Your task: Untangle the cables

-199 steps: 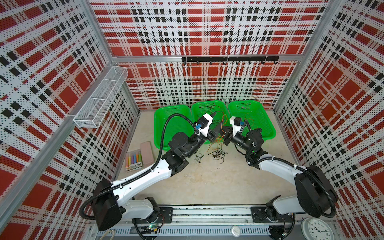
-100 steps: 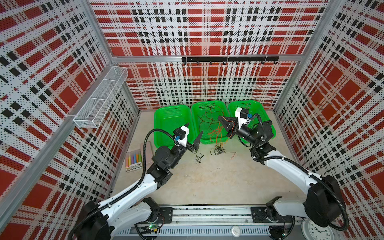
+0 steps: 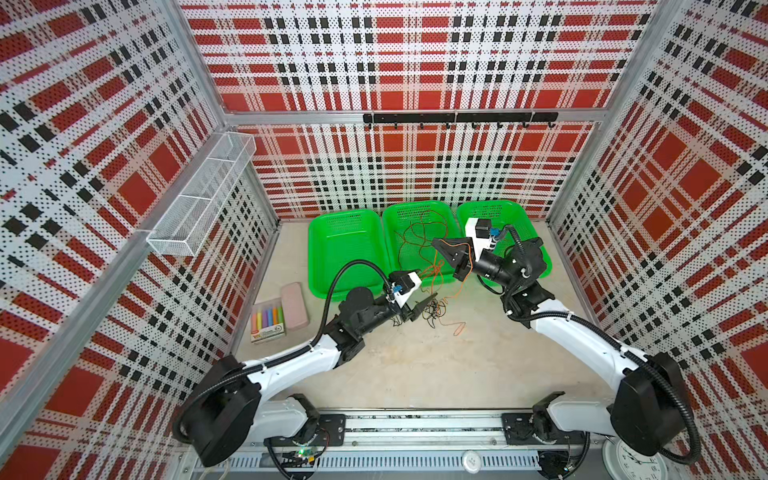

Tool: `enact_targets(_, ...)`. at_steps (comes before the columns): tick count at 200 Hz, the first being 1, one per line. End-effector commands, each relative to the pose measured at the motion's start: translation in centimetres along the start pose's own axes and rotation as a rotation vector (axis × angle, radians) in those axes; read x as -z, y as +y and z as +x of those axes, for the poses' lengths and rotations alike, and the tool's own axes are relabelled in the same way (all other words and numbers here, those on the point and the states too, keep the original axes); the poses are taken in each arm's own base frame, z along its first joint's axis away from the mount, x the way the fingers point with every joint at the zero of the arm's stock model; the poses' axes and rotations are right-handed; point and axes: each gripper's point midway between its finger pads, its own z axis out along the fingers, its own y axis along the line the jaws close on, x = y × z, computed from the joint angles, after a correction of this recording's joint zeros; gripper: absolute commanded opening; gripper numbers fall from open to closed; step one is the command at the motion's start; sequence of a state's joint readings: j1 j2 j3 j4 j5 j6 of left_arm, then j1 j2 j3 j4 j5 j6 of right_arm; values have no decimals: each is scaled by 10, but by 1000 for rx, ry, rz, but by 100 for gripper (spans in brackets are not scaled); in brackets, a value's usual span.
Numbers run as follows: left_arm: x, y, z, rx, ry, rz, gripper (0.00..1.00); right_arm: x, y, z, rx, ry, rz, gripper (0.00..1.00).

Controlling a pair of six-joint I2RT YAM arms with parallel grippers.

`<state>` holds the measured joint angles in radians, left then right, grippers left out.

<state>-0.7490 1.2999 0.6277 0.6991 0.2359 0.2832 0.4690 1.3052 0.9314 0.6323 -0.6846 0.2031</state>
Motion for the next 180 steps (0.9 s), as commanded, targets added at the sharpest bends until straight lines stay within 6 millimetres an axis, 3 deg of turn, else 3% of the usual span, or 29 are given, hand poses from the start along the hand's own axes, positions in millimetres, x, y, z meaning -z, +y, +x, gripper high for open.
enact_targets(1,-13,6,-13,-45,-45,-6,69,5,12,-17,43,-25,-41,0)
enact_targets(33,-25,12,-10,-55,-38,-21,48,8,9,-15,54,-6,-13,0)
enact_targets(67,-24,10,-4,-55,-25,-24,35,12,6,-16,73,-6,21,0)
enact_targets(114,-17,16,14,-29,22,-65,0,19,-7,-31,51,-47,80,0)
enact_targets(180,-11,17,54,47,114,-95,0,33,-22,-99,123,-135,206,0)
